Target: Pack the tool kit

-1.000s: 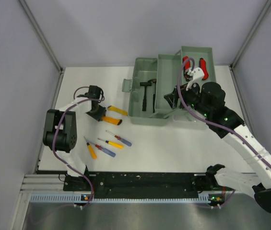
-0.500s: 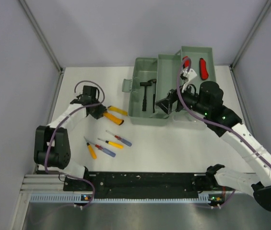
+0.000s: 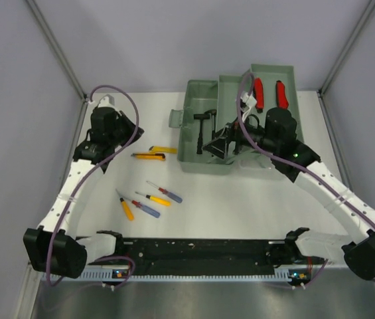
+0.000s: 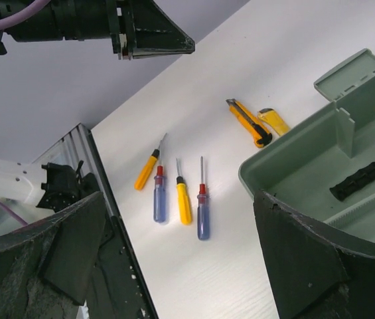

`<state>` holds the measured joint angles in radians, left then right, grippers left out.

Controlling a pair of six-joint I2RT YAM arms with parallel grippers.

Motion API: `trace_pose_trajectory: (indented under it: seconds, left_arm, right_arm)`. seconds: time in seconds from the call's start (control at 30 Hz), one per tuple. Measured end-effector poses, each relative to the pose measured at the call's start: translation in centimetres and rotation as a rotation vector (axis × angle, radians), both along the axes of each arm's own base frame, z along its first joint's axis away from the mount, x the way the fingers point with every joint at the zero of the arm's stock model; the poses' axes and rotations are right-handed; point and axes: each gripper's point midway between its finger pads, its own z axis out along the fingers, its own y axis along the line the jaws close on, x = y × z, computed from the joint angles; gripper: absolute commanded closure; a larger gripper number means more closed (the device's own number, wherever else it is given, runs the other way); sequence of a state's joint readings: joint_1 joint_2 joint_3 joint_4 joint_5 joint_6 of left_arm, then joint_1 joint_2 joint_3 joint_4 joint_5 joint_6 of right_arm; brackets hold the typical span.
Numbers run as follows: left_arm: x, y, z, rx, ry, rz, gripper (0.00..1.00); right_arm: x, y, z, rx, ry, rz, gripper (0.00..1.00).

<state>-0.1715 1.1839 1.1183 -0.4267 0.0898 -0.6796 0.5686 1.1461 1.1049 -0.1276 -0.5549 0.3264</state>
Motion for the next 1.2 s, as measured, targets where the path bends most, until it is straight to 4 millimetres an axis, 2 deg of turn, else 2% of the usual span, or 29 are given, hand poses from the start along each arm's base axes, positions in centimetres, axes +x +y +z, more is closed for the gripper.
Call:
trace_pose_trajectory:
  seconds: [0.03,0.07,0.17,0.3,0.4,0.57,0.63,0.73,0.87,1.2]
  left_arm:
    - [0.1,0.2,-0.1,0.012,-0.002,0.009,0.53]
    - [0.1,0.6,-0.4,0.027,0.007,0.022,0.41]
    - [0.2,1.3,-2.1,0.057,0.063,0.061,0.29]
    - [0.3,1.9,-6.2,0.077,0.184,0.112,0.28]
    - [0.4,2.3,-10.6,0.086,0.316,0.157,0.3]
    - [0.7,3.0,-17.4,0.109,0.559,0.269,0.32]
    - [1.3,3.4,-19.2,0.123,0.624,0.318,0.33]
    - [2.5,4.0,-20.4,0.133,0.67,0.379,0.33]
    - [3.5,4.3,-20.7,0.126,0.673,0.433,0.33]
    - [3.7,5.6,-23.2,0.134,0.746,0.532,0.31]
  right_arm:
    - [0.0,0.2,-0.1,-0.001,0.002,0.005,0.1]
    - [0.0,0.4,-0.3,-0.005,0.005,0.009,0.1]
    - [-0.2,1.1,-1.0,-0.026,0.006,0.023,0.1]
    - [-0.1,1.9,-2.5,-0.07,0.021,0.025,0.11]
    - [0.2,2.0,-3.6,-0.1,0.041,0.009,0.12]
    - [0.5,1.8,-4.1,-0.125,0.041,-0.02,0.12]
    - [0.7,1.7,-4.2,-0.133,0.038,-0.033,0.12]
    - [0.9,1.2,-4.4,-0.147,0.031,-0.057,0.12]
    - [0.7,0.4,-4.4,-0.157,0.018,-0.082,0.13]
    - [0.6,-0.3,-5.1,-0.177,0.02,-0.111,0.14]
